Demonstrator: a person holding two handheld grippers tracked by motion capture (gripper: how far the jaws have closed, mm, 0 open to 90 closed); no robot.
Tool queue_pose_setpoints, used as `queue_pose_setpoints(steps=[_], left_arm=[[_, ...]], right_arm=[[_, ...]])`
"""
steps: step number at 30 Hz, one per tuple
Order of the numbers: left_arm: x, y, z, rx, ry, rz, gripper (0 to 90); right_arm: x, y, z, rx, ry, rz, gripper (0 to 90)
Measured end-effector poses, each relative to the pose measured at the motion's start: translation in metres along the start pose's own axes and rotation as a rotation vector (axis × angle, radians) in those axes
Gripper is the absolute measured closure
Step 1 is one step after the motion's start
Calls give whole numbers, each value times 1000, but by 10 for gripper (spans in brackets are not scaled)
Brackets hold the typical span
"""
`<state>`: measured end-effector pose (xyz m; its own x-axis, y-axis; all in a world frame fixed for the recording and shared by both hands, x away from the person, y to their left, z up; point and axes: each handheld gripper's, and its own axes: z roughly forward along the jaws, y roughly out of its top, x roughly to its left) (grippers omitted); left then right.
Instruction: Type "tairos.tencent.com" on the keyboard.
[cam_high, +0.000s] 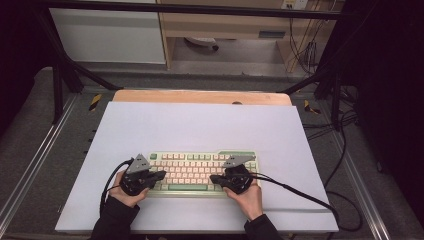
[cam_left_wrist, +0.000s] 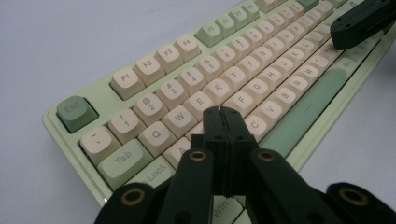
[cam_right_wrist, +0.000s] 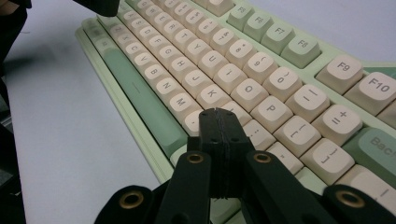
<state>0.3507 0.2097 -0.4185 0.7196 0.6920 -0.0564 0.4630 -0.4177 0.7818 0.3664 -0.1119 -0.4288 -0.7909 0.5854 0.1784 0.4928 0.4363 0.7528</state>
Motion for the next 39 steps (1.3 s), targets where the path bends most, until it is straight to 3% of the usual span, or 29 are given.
queue_pose_setpoints(steps=[17,39], left_arm=[[2,-1,0,-1,-3,1,897],[-6,2,6,7,-15,19,897]], right_arm=[[0,-3,5,11,2,-4,900],[-1,4,-13,-19,-23,-24,900]])
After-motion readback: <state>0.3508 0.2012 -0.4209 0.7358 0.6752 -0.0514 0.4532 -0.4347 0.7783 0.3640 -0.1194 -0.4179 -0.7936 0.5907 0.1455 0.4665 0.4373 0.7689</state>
